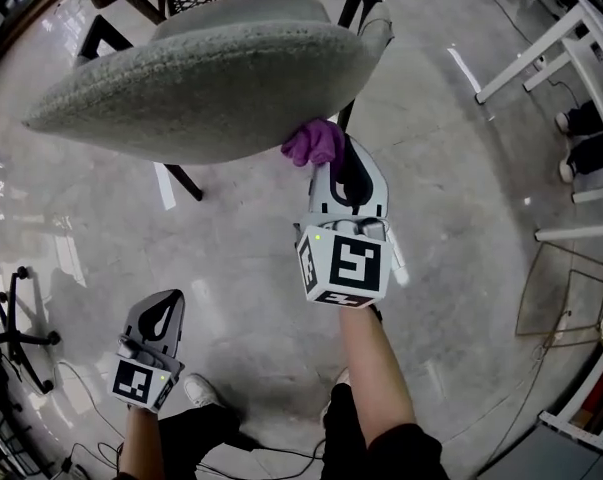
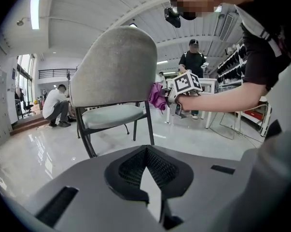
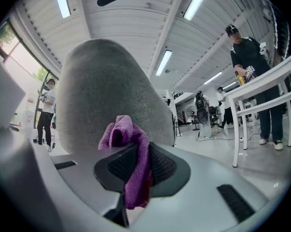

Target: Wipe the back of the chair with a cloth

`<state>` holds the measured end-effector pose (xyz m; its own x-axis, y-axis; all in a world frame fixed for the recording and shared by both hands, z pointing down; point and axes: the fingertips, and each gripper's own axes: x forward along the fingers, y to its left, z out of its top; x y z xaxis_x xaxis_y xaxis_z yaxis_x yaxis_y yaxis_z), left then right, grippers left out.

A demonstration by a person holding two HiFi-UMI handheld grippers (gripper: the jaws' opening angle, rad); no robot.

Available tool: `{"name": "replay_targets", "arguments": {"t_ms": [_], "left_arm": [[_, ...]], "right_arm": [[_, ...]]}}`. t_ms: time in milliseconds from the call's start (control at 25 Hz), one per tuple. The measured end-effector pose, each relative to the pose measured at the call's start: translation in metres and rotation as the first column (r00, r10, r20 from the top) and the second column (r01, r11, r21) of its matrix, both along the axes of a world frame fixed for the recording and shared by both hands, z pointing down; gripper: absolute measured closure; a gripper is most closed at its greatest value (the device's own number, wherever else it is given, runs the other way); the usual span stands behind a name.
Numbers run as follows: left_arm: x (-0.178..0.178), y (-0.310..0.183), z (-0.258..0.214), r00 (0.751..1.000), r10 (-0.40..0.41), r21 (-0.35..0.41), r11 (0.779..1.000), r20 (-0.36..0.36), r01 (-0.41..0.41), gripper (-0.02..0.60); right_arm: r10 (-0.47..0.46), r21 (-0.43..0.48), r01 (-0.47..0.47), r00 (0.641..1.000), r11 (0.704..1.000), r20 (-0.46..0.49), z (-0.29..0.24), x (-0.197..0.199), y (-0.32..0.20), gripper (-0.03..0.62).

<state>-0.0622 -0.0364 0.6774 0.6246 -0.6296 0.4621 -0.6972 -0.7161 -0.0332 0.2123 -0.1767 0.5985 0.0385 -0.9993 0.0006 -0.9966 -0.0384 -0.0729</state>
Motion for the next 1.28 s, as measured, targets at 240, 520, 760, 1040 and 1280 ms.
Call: {"name": "replay_targets", "arguments": {"t_ms": [240, 520, 760, 1040, 1280], "left_arm": [[-0.007, -0.009, -0.045, 0.998, -0.047, 0.068, 0.996, -0.034, 0.049, 0.572], [-0.035, -0.014, -0.096, 0.985, -0.155, 0.079, 0.984, -0.074, 0.161, 0.572], [-0.049, -0.014, -0.168, 0.973, -0.214, 0.144, 0.964, -0.084, 0.224, 0.572], [-0.059, -0.001, -0.249, 0.959, -0.252, 0.15, 0.951, -0.129, 0.27, 0.573], [-0.069, 0.012, -0.308, 0.954, -0.256, 0.157, 0.947, -0.158, 0.28, 0.572]], "right_arm": [[-0.037, -0.043, 0.037, 0.999, 0.998, 0.011, -0.008, -0.003, 0.019, 0.522], [-0.102, -0.145, 0.104, 0.995, 0.984, 0.02, -0.026, -0.019, 0.063, 0.522], [-0.105, -0.21, 0.116, 0.993, 0.971, 0.062, -0.07, -0.036, 0.104, 0.522], [-0.111, -0.257, 0.121, 0.992, 0.959, 0.054, -0.14, -0.054, 0.136, 0.522], [-0.138, -0.296, 0.143, 0.99, 0.944, 0.037, -0.203, -0.069, 0.163, 0.522]]}}
